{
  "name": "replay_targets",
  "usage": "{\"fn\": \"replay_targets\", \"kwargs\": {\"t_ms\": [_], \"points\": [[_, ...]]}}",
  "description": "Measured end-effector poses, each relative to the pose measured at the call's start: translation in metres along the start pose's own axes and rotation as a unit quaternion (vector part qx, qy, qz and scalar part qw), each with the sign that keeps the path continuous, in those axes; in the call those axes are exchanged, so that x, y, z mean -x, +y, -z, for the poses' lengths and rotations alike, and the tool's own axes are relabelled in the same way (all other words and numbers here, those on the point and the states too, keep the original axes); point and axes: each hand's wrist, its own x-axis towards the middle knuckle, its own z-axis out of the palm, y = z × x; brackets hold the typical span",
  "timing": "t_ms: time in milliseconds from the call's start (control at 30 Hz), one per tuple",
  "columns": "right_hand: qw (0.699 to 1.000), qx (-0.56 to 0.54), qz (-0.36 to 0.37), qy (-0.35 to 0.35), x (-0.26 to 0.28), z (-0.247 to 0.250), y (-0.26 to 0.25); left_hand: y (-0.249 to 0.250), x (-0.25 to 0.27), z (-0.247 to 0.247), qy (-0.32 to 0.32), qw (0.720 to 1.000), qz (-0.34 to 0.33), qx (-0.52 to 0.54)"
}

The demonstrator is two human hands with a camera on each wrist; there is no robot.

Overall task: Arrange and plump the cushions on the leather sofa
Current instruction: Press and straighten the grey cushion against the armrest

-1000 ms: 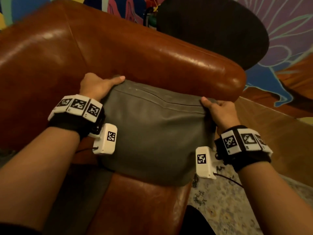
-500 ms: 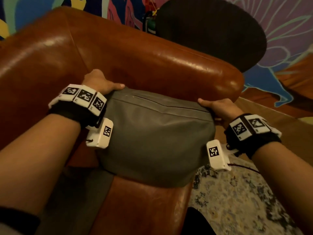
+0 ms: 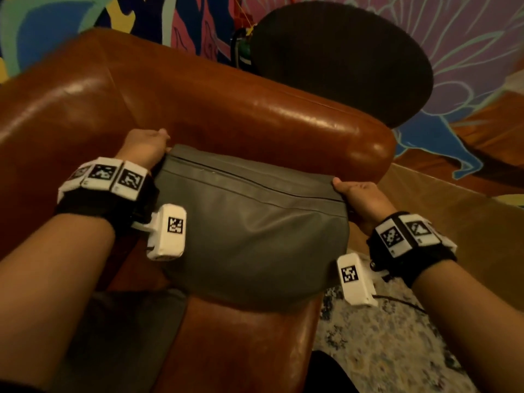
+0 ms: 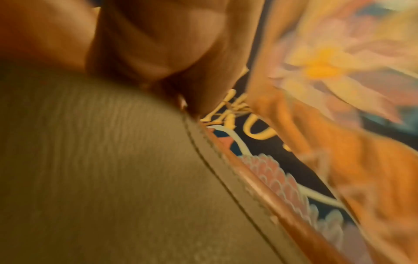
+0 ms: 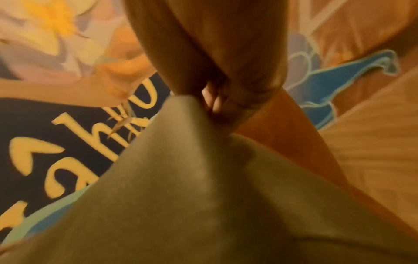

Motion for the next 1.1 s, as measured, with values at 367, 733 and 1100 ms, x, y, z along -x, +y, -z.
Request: {"fn": "replay_targets", "kwargs": {"t_ms": [367, 733, 1100], "points": [[0.999, 0.016, 0.034, -0.022, 0.052, 0.003, 0.025, -0.005, 0.044, 0.005, 0.008, 0.983, -0.112, -0.148], [0.998, -0.032, 0.053, 0.034, 0.063, -0.008, 0.047, -0.061, 0.055, 0.003, 0.060, 0.995, -0.078, -0.009], [0.992, -0.100, 0.073, 0.007, 0.069, -0.014, 0.061, -0.061, 0.058, -0.005, 0.006, 0.985, -0.135, 0.106]]}}
